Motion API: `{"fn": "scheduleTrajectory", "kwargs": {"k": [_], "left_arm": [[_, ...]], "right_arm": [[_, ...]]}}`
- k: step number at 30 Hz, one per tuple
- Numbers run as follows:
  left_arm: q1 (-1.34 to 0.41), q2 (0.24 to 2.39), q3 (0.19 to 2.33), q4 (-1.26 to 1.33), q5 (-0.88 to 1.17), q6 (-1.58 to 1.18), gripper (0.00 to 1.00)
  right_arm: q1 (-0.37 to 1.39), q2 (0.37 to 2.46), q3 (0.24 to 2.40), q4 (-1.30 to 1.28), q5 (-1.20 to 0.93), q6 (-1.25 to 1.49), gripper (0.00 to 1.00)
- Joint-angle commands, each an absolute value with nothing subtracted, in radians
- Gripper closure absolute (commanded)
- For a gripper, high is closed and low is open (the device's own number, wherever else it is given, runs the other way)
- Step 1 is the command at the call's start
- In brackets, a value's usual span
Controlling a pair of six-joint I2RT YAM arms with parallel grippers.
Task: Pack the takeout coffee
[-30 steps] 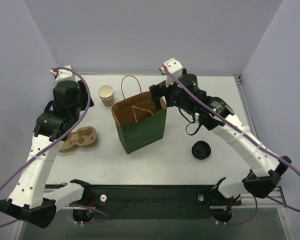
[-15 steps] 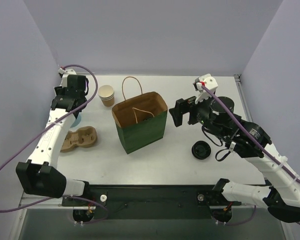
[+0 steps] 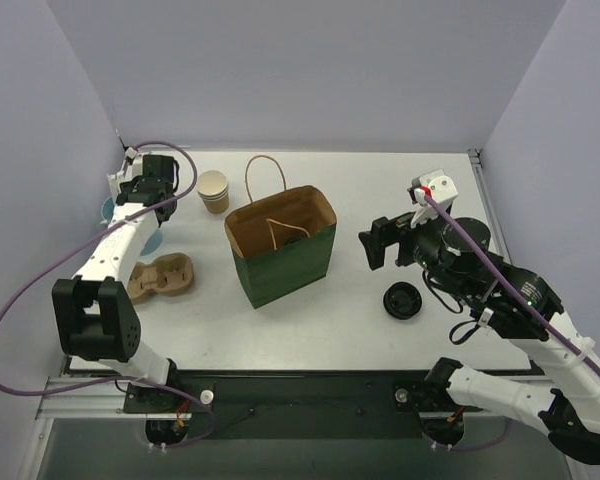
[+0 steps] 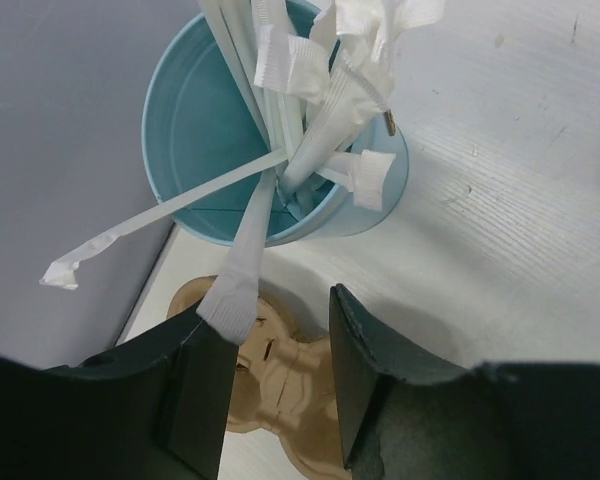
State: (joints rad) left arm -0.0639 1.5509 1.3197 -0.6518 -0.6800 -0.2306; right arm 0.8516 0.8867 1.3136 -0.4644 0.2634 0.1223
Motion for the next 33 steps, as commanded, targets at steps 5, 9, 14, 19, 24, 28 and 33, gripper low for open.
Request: {"fn": "scheduleTrajectory", "kwargs": {"k": [5,9,14,19,24,28,33], "left_arm": [[-0.058,1.571,1.379,-0.54,-0.796,-0.105,0.5],[-0.058,1.578,1.402,-0.52,-0.792,-0.064,0.5],[-0.058,1.594,1.411,-0.517,-0.795,-0.058,0.53],[-0.058,1.595,1.436,-0.569,-0.825,-0.098,0.75],[-0.06,1.551,1.456,-0.64,-0.864,-0.104,0.89],[-0.063,1.484,1.497,-0.699,-0.894,-0.097,0.89],[-0.077,1.405,1.572,-0.79,-0.934,-0.081,0.89]], "right_arm": [[0.85,0.874,1.302,-0.485,0.304,0.107,0.0],[0.851,0.877,1.292,-0.5,0.29,0.097,0.0],[0.85,0.876,1.29,-0.503,0.288,0.084,0.0],[0.85,0.874,1.289,-0.506,0.295,0.077,0.0],[0.848,0.876,1.296,-0.505,0.295,0.069,0.0],[0.848,0.888,1.319,-0.506,0.285,0.054,0.0],[0.848,0.896,1.345,-0.505,0.273,0.038,0.0]]}}
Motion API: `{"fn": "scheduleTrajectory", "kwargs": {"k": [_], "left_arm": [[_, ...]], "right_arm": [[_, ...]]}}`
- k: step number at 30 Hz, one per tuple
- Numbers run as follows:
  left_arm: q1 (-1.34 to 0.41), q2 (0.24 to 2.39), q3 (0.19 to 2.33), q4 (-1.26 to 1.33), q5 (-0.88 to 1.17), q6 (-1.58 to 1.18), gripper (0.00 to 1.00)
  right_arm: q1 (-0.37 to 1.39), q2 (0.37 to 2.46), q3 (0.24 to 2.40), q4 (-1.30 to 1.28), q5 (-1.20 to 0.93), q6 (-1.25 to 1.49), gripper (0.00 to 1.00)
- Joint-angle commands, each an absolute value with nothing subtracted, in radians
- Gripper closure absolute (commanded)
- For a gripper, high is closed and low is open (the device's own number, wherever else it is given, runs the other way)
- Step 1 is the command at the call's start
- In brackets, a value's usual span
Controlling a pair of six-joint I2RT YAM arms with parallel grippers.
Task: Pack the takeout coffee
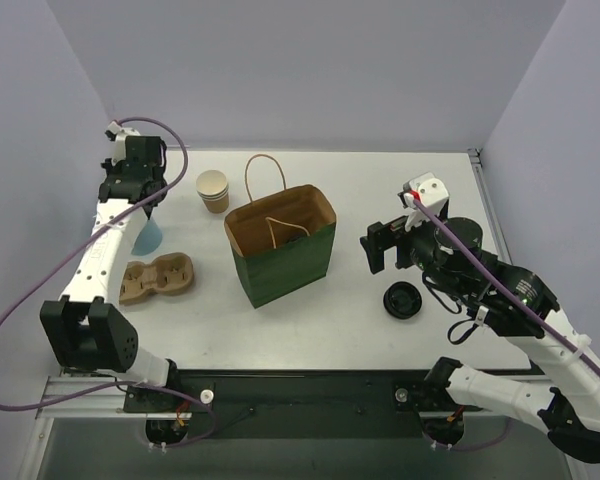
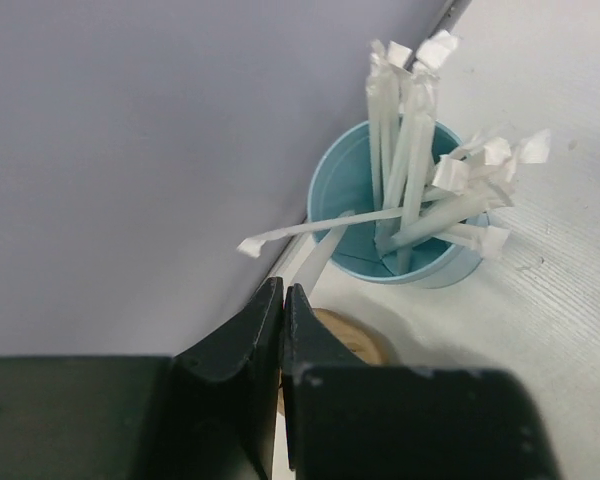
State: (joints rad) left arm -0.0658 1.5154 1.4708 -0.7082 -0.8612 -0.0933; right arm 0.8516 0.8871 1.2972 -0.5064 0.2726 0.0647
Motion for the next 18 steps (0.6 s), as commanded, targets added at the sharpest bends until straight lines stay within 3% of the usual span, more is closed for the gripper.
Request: {"fn": "scheduleTrajectory", "kwargs": {"k": [1,6,18], "left_arm": [[-0.078,1.366,1.58,-0.813,-0.933,-0.086,0.89],[-0.103,1.241,1.641,-0.876,-0.783,-0.106,0.85],[-0.118,1.207,2.172,-1.129,-0.327,-0.15,0.83]], "right_arm": [[0.848,0.894,1.354,-0.505,0.268,0.038,0.0],[0.848,0.888,1.376,-0.505,0.23,0.046,0.0],[0.847,0.926,1.443,-0.505,0.233,-0.031,0.0]]}}
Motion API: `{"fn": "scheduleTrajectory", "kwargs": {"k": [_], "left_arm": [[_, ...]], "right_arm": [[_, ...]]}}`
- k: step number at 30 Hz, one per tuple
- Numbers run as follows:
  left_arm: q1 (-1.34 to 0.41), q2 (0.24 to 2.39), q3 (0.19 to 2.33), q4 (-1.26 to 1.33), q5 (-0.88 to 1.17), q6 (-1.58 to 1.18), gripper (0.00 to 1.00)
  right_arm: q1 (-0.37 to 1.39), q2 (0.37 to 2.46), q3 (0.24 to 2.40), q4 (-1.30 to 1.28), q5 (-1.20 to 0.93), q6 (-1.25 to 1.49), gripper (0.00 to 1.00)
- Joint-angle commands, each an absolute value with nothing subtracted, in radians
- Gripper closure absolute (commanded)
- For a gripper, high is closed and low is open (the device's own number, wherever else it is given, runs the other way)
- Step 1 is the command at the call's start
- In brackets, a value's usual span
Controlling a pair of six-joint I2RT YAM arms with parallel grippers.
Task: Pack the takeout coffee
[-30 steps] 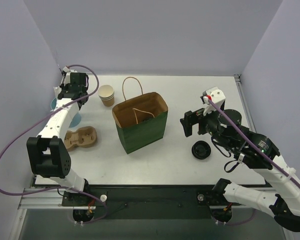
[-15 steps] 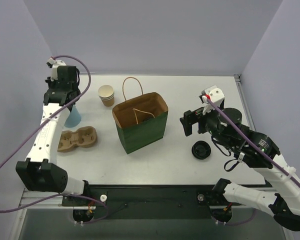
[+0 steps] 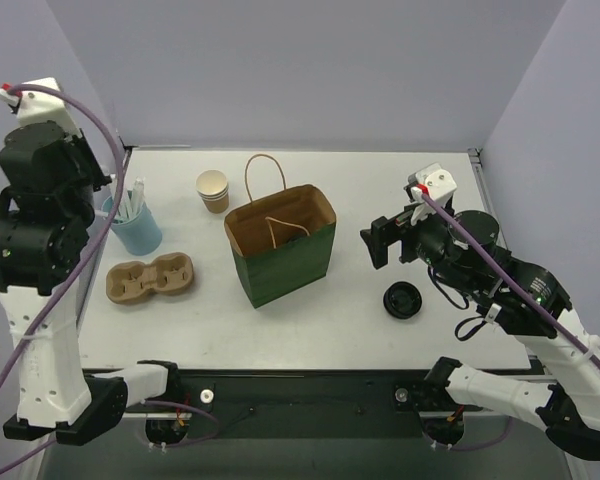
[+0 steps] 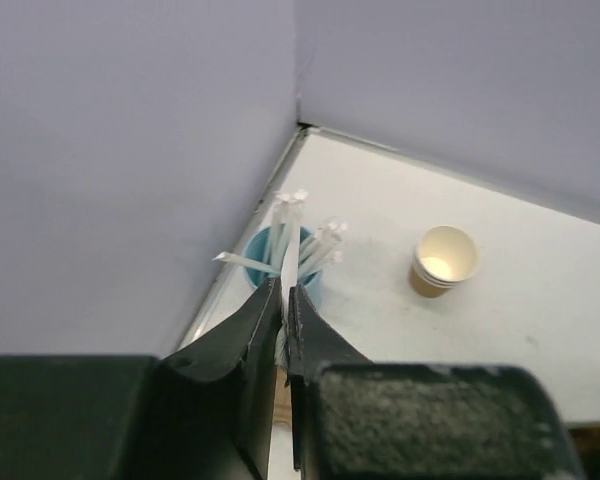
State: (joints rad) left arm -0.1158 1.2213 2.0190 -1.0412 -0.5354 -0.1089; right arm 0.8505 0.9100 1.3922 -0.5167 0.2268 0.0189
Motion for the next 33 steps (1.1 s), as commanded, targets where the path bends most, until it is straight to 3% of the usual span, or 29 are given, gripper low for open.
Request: {"fn": "scheduleTrajectory", "kwargs": {"k": [1,9,13,20,26,33], "left_arm": [[-0.118,1.207,2.199,-1.132,-0.271,-0.166,0.82],[-0.118,1.18,2.201,-1.022,0.34,-0.394,0.86],[-0.118,1.094,1.909,-0.875,0.504,-0.505,0.86],[-0.12,0.996,1.628,-0.759,0.505,-0.522,0.87],[-0.144,0.997,1.545,-0.795,0.396,-0.454,0.88],[-0.176,1.052,1.468,-0.779,0.373,-0.437,0.8]], "right_arm": [[0.845,0.933,1.445,-0.505,0.242,-0.034,0.0],[0.844,0.959,1.48,-0.506,0.247,-0.058,0.0],[0.844,0.966,1.499,-0.508,0.255,-0.074,0.0],[0.847,0.982,1.535,-0.511,0.267,-0.086,0.0],[0.845,0.98,1.532,-0.52,0.273,-0.075,0.0],[0.845,0.992,1.526,-0.537,0.276,-0.048,0.0]]}}
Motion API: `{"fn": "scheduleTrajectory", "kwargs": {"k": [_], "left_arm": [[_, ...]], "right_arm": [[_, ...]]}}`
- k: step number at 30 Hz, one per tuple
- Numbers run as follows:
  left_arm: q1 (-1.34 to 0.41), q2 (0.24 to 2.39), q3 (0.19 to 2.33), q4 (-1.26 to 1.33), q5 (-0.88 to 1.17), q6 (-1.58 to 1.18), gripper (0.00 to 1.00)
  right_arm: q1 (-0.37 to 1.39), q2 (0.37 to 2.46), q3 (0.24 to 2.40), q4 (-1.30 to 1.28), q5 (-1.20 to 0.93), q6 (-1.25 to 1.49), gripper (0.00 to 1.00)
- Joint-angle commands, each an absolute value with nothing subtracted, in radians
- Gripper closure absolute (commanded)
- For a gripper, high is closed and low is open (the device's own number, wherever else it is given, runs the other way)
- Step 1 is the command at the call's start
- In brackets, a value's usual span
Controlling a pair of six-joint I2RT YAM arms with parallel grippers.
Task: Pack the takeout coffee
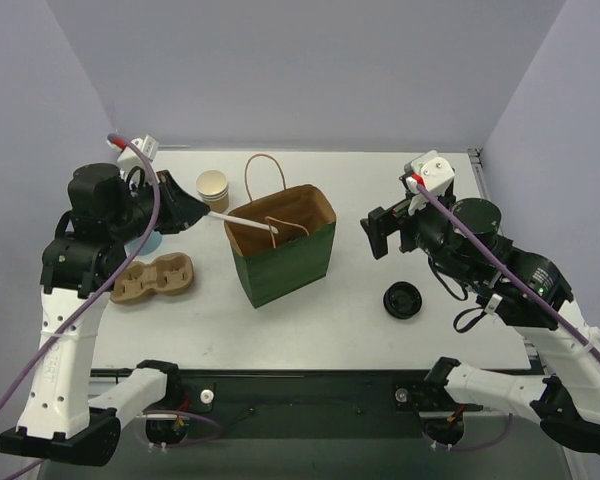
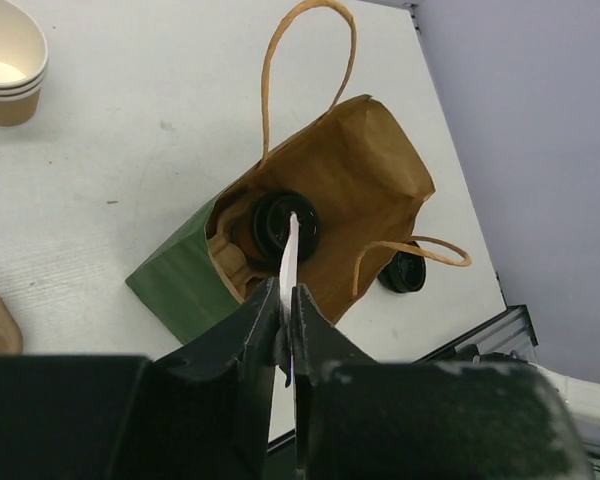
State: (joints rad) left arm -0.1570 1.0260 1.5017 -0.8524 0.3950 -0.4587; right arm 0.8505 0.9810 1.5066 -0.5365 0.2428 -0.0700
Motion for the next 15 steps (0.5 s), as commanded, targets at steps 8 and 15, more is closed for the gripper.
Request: {"fn": "scheduleTrajectory", "kwargs": {"k": [8,15], "left_arm": [[-0.199,1.065,1.512,-0.751,0.374,-0.417,0.27],[-0.201,1.063,1.58,-0.816,0.417,-0.371,0.09]], "right_arm": [[0.845,1.037,1.58,-0.656,0.246,0.073,0.0],[0.844,1.103,1.626,-0.726,0.263,0.29,0.0]]}}
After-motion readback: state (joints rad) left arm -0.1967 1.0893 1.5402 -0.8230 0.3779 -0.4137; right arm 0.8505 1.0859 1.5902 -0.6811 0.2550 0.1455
